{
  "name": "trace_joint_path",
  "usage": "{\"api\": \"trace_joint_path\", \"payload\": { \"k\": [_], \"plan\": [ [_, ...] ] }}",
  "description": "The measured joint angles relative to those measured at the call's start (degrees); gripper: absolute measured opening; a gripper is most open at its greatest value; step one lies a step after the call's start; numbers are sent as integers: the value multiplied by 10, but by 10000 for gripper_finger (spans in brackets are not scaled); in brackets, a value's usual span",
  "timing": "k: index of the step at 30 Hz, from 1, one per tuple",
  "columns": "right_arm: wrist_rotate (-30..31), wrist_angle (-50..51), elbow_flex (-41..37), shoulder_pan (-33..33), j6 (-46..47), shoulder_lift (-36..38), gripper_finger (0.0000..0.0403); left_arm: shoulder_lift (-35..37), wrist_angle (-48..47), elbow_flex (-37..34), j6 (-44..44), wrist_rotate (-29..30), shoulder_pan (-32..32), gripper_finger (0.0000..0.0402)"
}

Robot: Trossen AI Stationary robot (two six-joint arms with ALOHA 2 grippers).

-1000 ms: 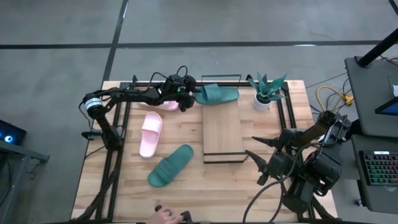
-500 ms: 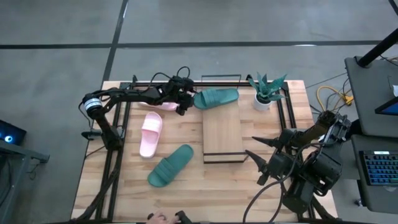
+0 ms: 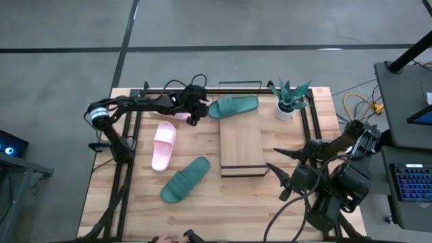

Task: Pick and place slides into the shelf
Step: Put the right green slipper on the shelf

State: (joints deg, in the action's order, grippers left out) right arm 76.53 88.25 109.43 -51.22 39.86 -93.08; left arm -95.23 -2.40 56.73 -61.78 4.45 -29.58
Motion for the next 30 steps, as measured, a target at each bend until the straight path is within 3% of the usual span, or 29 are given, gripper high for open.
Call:
{"api": "trace_joint_path", "payload": {
  "k": [5,11,15,19,26,30],
  "plan": [
    [0,0,0,0,0,0,219,27,-10,-1,3,17,11,267],
    [0,0,0,0,0,0,219,57,-13,-8,65,15,44,267],
    [0,3,0,0,0,0,219,71,-17,-12,101,9,74,247],
    [0,5,0,0,0,0,219,73,-36,-11,107,-16,100,189],
    [-2,13,0,0,0,0,219,74,-65,-15,107,-41,113,24],
    [-2,15,-4,0,0,0,219,69,-62,-17,121,-66,113,10]
  ]
}}
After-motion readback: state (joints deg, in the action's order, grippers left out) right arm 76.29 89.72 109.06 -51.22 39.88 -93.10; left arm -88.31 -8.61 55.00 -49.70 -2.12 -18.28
